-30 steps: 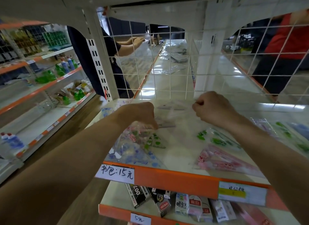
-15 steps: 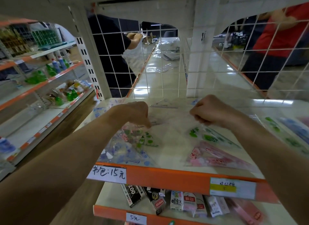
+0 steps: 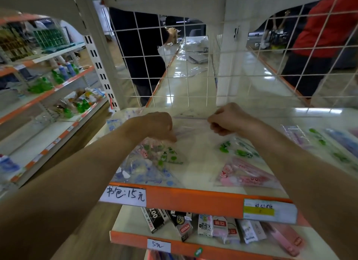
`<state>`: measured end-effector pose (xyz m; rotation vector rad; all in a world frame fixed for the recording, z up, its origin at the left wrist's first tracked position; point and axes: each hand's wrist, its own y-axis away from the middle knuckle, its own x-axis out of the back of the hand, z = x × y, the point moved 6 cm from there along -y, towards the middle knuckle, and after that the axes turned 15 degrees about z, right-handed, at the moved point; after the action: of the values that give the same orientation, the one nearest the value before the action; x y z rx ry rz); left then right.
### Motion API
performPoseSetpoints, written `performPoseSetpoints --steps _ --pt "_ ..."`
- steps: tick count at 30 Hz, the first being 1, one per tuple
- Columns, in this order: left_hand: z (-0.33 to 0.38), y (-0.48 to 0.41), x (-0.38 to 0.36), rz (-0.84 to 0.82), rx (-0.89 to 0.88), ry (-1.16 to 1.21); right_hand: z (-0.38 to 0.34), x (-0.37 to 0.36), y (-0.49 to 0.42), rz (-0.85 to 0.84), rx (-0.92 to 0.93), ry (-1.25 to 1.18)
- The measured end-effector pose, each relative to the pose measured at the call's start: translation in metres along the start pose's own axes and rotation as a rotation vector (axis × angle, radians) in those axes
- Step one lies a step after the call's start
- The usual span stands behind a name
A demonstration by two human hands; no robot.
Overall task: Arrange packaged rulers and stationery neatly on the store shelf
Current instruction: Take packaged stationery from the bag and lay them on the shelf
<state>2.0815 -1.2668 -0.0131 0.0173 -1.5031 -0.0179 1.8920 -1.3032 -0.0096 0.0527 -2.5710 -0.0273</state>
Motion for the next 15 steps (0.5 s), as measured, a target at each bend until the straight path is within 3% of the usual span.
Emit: performPoseSetpoints --steps 6,11,15 --pt "-0.001 0.003 0.009 0.209 0.055 0.052 -0.006 0.007 0.007 -0.013 0.002 -0.154" --pt "-0.016 0.008 0.011 0.322 0.384 0.825 0.007 0.033 0.013 -0.031 -0.031 -0.202" --pt "-0.007 0.018 0.016 0.274 0.457 1.180 0.009 0.041 0.014 -0.025 -0.042 -0.255"
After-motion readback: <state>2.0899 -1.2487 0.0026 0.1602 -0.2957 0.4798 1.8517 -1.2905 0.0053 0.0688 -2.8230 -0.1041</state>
